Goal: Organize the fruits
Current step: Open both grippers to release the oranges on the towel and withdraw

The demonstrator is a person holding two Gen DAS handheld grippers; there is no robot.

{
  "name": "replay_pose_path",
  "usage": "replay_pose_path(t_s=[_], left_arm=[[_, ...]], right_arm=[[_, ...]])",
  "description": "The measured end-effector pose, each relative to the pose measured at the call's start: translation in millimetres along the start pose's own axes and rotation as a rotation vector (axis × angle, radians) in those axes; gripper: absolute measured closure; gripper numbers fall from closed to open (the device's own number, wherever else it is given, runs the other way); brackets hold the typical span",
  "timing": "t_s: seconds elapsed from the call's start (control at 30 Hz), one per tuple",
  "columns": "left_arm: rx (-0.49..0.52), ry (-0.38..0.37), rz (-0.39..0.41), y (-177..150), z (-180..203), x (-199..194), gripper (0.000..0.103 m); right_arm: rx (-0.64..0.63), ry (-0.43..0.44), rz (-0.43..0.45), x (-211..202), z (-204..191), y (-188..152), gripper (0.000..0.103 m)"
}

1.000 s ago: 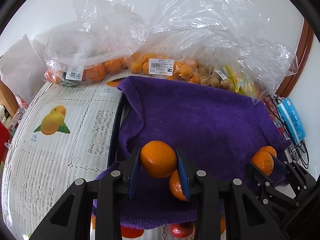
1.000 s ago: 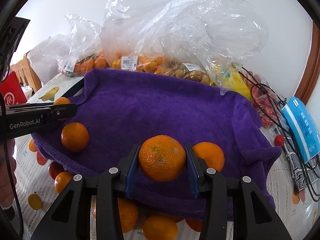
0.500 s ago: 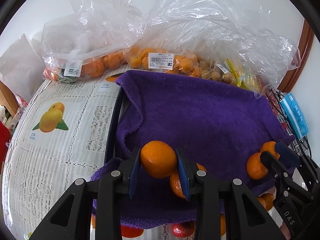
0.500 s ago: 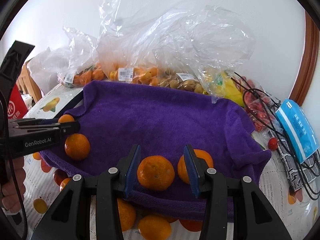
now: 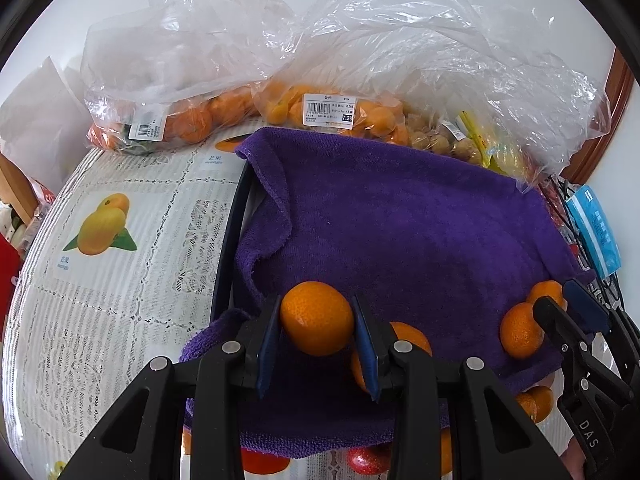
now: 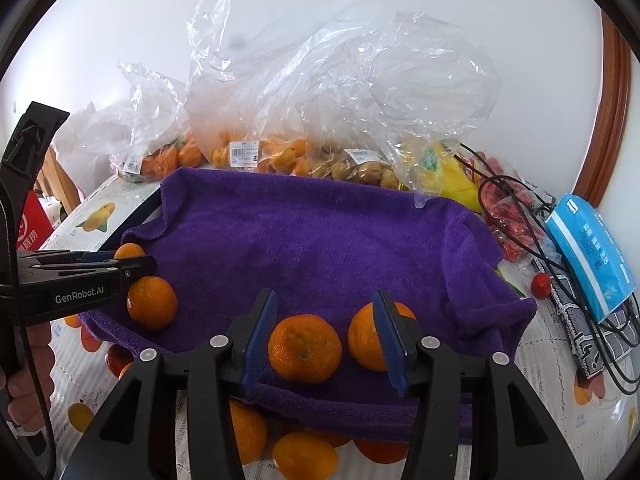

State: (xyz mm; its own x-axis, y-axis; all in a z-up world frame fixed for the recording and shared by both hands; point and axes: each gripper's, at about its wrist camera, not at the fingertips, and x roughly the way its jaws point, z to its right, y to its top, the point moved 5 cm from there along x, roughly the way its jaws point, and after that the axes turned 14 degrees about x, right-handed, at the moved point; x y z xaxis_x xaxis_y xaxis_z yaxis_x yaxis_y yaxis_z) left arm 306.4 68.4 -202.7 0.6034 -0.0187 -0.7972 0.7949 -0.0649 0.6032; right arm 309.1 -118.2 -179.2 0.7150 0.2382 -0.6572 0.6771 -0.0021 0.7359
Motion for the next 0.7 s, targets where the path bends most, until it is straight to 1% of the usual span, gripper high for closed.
replay_pose_path(t_s=[0.17, 0.37, 0.4, 0.43, 0.47, 0.5, 0.53, 0.57, 0.63, 0.7], left_arm=[[0.002, -0.004, -0.006, -0.8, 0.8, 1.4, 0.07], [0.007, -0.016, -0.007, -1.1, 2.6, 1.0, 0.07], [0.012, -0.019, -0.007, -0.8, 3.6, 0.7, 0.07], [0.016, -0.02, -0.006, -0.6, 4.3, 0.2, 0.069], [0.018, -0.021, -0.004, -0.4, 4.9, -0.5, 0.064], [0.018, -0.022, 0.0, -0.2, 5.3, -1.4, 0.062], [0.017, -0.025, 0.006, 0.2, 5.5, -2.3, 0.056], [0.015, -0.031, 0.011, 0.3, 5.4, -3.4, 0.054], [0.015, -0.044, 0.018, 0.9, 6.2, -5.4, 0.052], [0.019, -0.035, 0.026, 1.7, 6.6, -7.5, 0.049]], right_arm=[[0.012, -0.004, -0.003, 0.9, 2.7, 0.5, 0.051], [0.018, -0.013, 0.0, 1.4, 4.0, 0.8, 0.047], [0.019, -0.012, 0.002, 1.2, 4.0, 1.1, 0.046], [0.021, -0.011, 0.006, 0.7, 3.9, 1.5, 0.044], [0.022, -0.01, 0.009, 0.4, 4.0, 1.6, 0.042], [0.022, -0.011, 0.011, 0.1, 4.1, 1.7, 0.041], [0.022, -0.015, 0.01, 0.1, 4.1, 1.6, 0.041], [0.022, -0.018, 0.009, 0.1, 4.3, 1.5, 0.041], [0.023, -0.02, 0.009, -0.3, 4.6, 1.9, 0.041], [0.025, -0.021, 0.014, -1.2, 4.6, 2.6, 0.039]])
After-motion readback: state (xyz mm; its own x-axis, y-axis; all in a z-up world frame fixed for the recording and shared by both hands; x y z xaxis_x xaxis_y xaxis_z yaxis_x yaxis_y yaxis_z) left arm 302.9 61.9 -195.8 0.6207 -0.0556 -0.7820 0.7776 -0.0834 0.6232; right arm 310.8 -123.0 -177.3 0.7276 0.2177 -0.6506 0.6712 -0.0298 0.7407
